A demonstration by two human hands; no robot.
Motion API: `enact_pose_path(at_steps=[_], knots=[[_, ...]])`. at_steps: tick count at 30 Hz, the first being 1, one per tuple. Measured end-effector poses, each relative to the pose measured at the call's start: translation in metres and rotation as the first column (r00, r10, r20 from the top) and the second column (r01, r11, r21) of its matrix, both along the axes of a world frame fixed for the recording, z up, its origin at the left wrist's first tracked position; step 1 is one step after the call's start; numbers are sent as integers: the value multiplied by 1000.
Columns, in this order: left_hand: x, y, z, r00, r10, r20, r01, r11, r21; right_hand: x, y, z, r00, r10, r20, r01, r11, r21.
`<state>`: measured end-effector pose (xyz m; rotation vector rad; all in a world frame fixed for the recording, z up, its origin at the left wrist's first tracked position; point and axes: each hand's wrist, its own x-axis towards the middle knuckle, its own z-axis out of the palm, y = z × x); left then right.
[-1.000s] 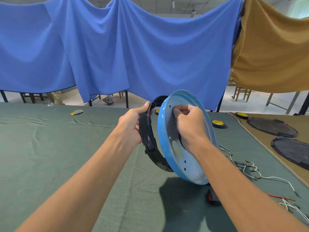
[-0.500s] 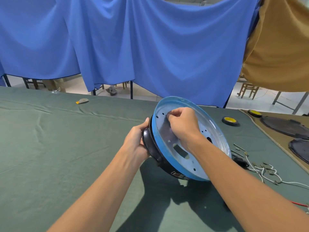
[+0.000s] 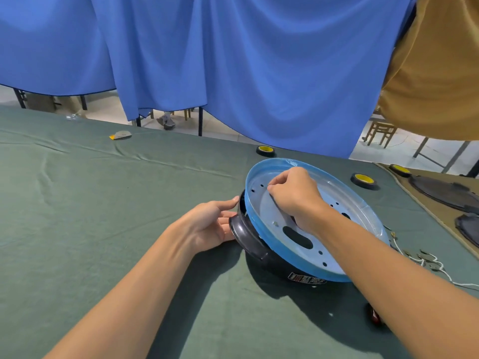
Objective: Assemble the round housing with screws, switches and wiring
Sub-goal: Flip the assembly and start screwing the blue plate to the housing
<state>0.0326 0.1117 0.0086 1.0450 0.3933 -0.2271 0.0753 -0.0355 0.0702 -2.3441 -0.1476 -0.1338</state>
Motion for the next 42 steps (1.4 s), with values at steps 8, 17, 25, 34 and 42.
enact_pose_path(at_steps=[8,17,25,34,42], knots=[[5,9,-6,994,-112,-5,112,994,12,1,5,-4,998,34,-51,-39,995,-90],[4,6,-5,988,-154,22,151,983,100,2,8,-7,989,103,-107,-125,965,-231],[6,5,-5,988,-155,15,152,981,122,8,-4,0,980,142,-136,-170,959,-226],[4,8,-4,984,-175,40,172,983,67,16,4,-7,991,66,-114,-82,987,-141],[3,10,-6,988,-151,16,150,988,42,13,-5,-1,958,167,-234,-192,977,-91]])
